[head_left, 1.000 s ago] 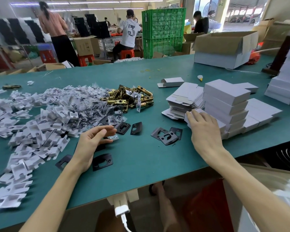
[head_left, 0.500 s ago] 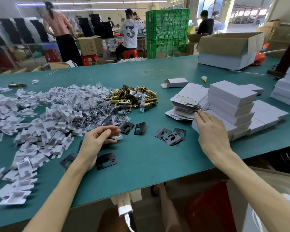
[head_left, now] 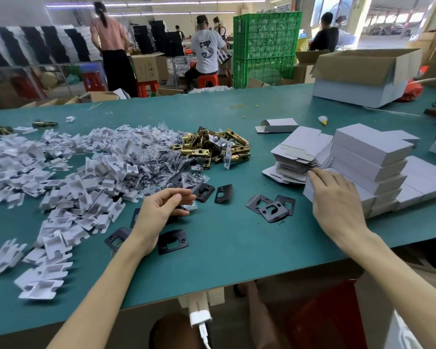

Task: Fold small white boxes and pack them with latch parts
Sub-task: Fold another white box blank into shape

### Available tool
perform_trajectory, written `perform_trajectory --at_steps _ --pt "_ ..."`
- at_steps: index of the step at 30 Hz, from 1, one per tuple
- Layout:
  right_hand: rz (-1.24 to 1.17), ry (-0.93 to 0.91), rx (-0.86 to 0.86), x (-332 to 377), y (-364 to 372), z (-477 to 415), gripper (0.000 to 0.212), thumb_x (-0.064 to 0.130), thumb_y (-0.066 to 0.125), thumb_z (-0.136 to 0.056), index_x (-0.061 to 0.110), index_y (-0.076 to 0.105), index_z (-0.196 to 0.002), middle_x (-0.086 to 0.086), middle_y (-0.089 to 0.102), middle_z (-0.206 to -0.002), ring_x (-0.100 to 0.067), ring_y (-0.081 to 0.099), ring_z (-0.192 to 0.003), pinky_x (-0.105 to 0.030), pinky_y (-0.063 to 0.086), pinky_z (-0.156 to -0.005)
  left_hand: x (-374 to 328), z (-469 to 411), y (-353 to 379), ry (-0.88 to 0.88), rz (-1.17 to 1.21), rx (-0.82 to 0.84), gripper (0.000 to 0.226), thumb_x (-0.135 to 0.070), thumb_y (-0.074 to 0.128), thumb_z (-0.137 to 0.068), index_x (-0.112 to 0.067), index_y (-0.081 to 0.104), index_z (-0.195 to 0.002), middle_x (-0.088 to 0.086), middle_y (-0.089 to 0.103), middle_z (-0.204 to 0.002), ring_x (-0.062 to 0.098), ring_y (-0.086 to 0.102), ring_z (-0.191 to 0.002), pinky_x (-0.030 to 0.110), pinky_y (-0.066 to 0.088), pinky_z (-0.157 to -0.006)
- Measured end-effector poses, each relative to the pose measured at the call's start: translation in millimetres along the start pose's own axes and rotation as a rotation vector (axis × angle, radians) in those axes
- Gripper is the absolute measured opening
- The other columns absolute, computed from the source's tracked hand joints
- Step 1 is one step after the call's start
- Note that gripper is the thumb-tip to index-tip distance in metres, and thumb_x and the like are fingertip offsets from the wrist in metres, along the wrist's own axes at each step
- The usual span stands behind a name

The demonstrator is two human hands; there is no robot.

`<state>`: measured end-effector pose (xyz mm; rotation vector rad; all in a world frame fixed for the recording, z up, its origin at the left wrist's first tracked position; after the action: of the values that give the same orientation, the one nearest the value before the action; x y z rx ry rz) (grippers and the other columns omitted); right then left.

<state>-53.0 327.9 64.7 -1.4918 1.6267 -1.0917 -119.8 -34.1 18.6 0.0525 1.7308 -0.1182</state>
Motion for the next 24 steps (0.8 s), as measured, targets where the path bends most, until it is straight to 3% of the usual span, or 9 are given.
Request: perform_trajectory --at_steps 6,10,13,16,19,21,24 --pt "-0.025 -0.065 -0.087 37 -7 -12 0.044 -0.007 0.066 -0.083 -0.004 0.062 -0.126 -0.024 0.06 -0.129 -0.043 0.053 -0.121 -0.052 0.038 -0.109 0 0 1 -0.001 0.001 -0.006 0.024 -0.003 0.051 -0.107 -0.004 0.074 -0.115 0.011 0.08 -0.106 0.025 0.075 -0.105 0.028 0.063 -0.079" --pt "0.021 -0.125 -0.049 64 4 -52 0.053 0.008 0.056 -0.096 -0.006 0.041 -0.145 -0.025 0.042 -0.149 -0.04 0.038 -0.139 -0.045 0.029 -0.12 1 0 -2 -0.009 0.026 -0.018 0.025 -0.003 0.051 -0.107 -0.004 0.074 -0.115 0.011 0.079 -0.107 0.024 0.075 -0.105 0.027 0.062 -0.078" --pt "0.126 -0.04 0.041 62 19 -90 0.067 0.025 0.052 -0.104 -0.006 0.022 -0.155 -0.03 0.019 -0.163 -0.042 0.019 -0.151 -0.048 0.015 -0.125 0 0 -3 -0.009 0.035 -0.026 0.025 -0.003 0.051 -0.107 -0.004 0.074 -0.115 0.011 0.08 -0.106 0.024 0.075 -0.105 0.027 0.062 -0.077" --pt "0.173 0.072 0.165 49 33 -112 0.071 0.028 0.05 -0.105 -0.005 0.015 -0.157 -0.032 0.01 -0.164 -0.044 0.011 -0.153 -0.052 0.012 -0.125 0 1 -3 -0.007 0.035 -0.022 0.024 -0.003 0.051 -0.107 -0.004 0.074 -0.115 0.011 0.08 -0.106 0.024 0.075 -0.104 0.027 0.062 -0.077" --pt "0.218 0.117 0.253 37 44 -107 0.067 0.017 0.055 -0.1 -0.005 0.021 -0.154 -0.033 0.025 -0.157 -0.046 0.024 -0.147 -0.055 0.022 -0.121 1 1 -3 -0.013 0.049 -0.023 0.025 -0.003 0.051 -0.107 -0.003 0.074 -0.115 0.011 0.079 -0.106 0.024 0.075 -0.105 0.026 0.061 -0.076" --pt "0.269 0.05 0.187 38 41 -99 0.052 0.01 0.058 -0.095 -0.002 0.038 -0.141 -0.025 0.046 -0.138 -0.041 0.044 -0.128 -0.049 0.037 -0.108 1 2 -2 -0.009 0.051 -0.02 0.025 -0.003 0.051 -0.107 -0.004 0.074 -0.115 0.011 0.079 -0.107 0.024 0.075 -0.105 0.026 0.061 -0.076" --pt "0.298 -0.033 0.138 42 32 -89 0.035 0.007 0.06 -0.092 0.005 0.049 -0.125 -0.016 0.055 -0.125 -0.035 0.051 -0.116 -0.041 0.041 -0.096 2 3 0 -0.003 0.039 -0.008 0.025 -0.004 0.051 -0.107 -0.005 0.074 -0.116 0.01 0.079 -0.108 0.023 0.075 -0.106 0.026 0.061 -0.077"
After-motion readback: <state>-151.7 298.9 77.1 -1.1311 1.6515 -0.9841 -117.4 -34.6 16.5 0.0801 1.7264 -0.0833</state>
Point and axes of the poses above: each hand's wrist, its own z-axis away from the middle knuckle, its own y-axis out of the palm, x = y × z, the point moved 9 cm from there along -z, towards the middle knuckle
